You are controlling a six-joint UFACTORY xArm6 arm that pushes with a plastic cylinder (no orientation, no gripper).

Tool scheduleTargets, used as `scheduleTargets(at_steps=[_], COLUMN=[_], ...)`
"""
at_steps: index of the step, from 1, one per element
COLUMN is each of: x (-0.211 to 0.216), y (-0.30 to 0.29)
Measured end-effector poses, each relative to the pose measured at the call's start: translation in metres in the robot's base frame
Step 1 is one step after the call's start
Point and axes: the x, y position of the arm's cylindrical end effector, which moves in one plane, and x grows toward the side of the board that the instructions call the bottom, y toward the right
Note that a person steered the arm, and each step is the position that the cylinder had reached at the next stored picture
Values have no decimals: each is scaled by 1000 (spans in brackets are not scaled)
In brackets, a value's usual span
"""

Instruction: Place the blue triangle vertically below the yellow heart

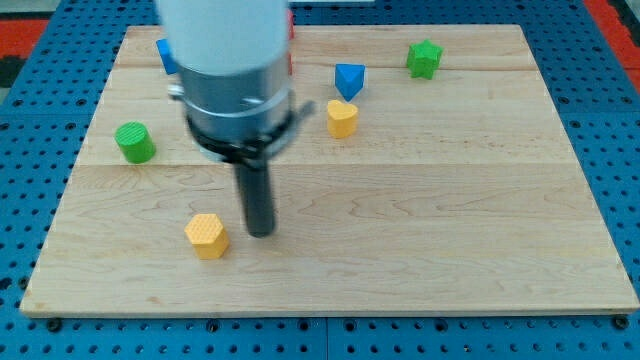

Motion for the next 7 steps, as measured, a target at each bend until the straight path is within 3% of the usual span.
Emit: scheduleTargets(at_steps=[1, 2, 3, 4, 5, 6, 7], x=[35, 37, -33, -129, -194, -223, -250], y=[-60, -126, -81, -61, 16, 68, 71])
